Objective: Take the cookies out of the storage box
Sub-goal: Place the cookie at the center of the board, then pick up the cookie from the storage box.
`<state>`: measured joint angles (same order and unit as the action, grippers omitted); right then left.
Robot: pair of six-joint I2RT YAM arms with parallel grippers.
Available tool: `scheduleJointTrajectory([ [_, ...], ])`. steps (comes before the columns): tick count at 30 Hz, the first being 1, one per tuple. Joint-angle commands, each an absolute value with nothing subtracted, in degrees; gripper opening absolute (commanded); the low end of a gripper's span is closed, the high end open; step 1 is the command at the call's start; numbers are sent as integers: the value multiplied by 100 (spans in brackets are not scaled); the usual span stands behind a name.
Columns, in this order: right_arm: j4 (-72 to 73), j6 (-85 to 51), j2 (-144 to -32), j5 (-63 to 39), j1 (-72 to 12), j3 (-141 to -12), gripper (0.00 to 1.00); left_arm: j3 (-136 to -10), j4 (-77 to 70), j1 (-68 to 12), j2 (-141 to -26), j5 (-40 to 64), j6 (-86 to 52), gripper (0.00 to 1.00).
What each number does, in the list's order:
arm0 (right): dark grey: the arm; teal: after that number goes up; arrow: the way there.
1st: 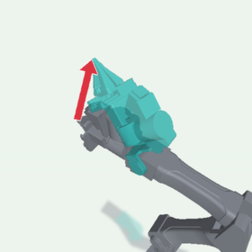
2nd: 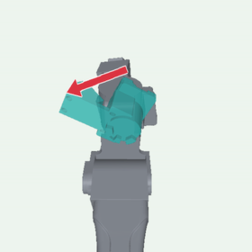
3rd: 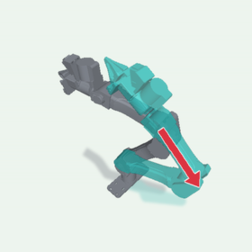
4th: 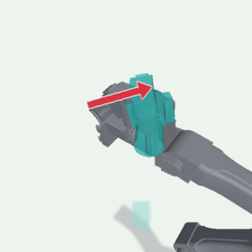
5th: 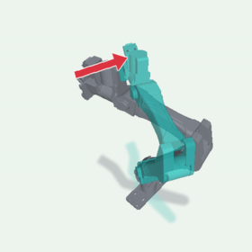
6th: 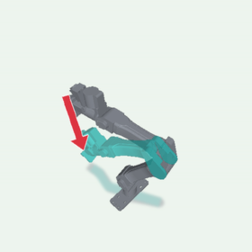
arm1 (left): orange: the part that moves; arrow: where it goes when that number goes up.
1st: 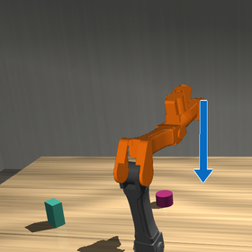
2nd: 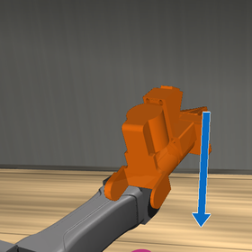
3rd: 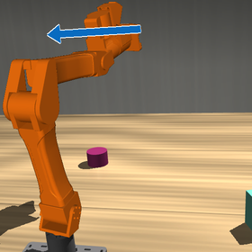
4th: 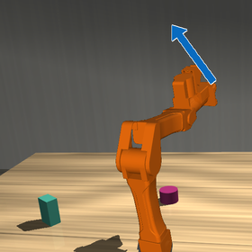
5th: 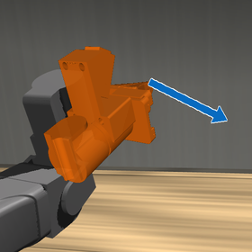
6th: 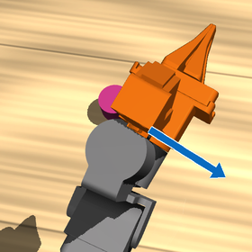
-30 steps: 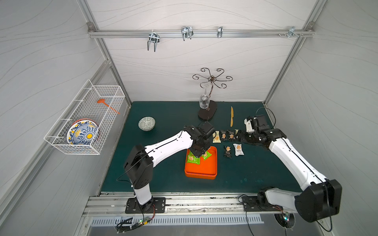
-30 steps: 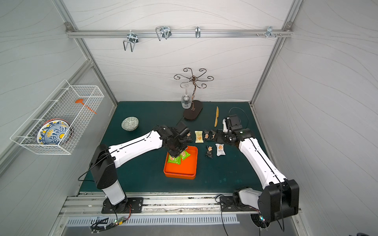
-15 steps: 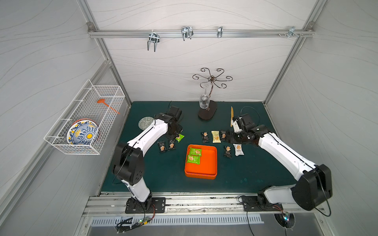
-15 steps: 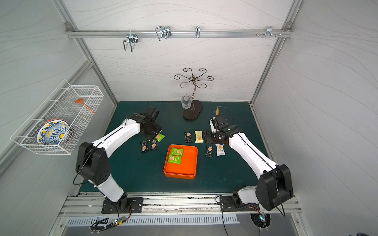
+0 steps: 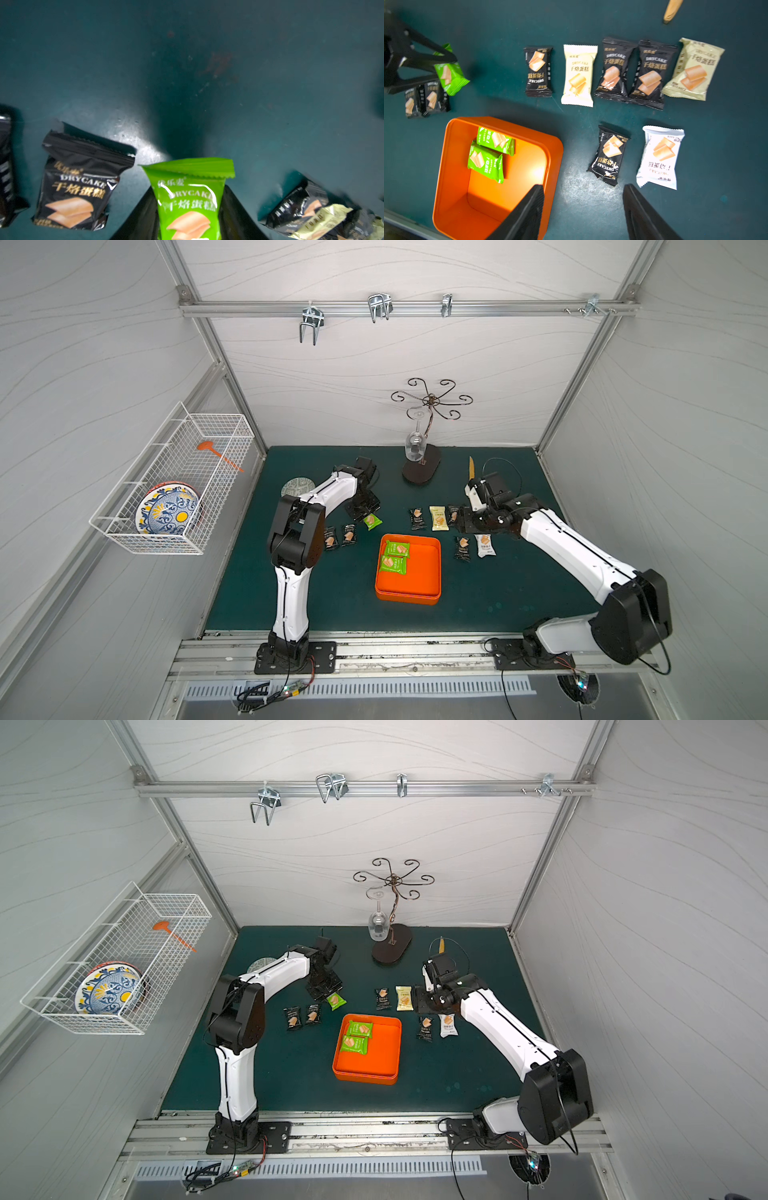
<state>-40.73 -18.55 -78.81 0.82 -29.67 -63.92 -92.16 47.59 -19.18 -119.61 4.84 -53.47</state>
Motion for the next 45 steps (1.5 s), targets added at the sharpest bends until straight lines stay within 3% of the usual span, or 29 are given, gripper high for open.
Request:
scheduleJointTrajectory([
  [1,-3958,-1659,-7883,-95,-3211,-6319,65,-9246,4734,-1890,-12104,467,-5109,48],
  [14,-3610,-797,-8501,-668,-4461,-6772,67,-9505,4948,-1831,-12262,62,-4729,60],
  [25,-3480,86,-9466,-838,-5625,-7206,67,-9530,4904,-1294,-10887,267,-4489,66],
  [35,-3589,594,-10827,-544,-5805,-8100,68,-8781,4969,-1180,-9325,611,-3945,66],
  [45,-3919,1210,-11423,-144,-5828,-8657,70,-7956,5139,-1065,-8258,647,-3664,66],
])
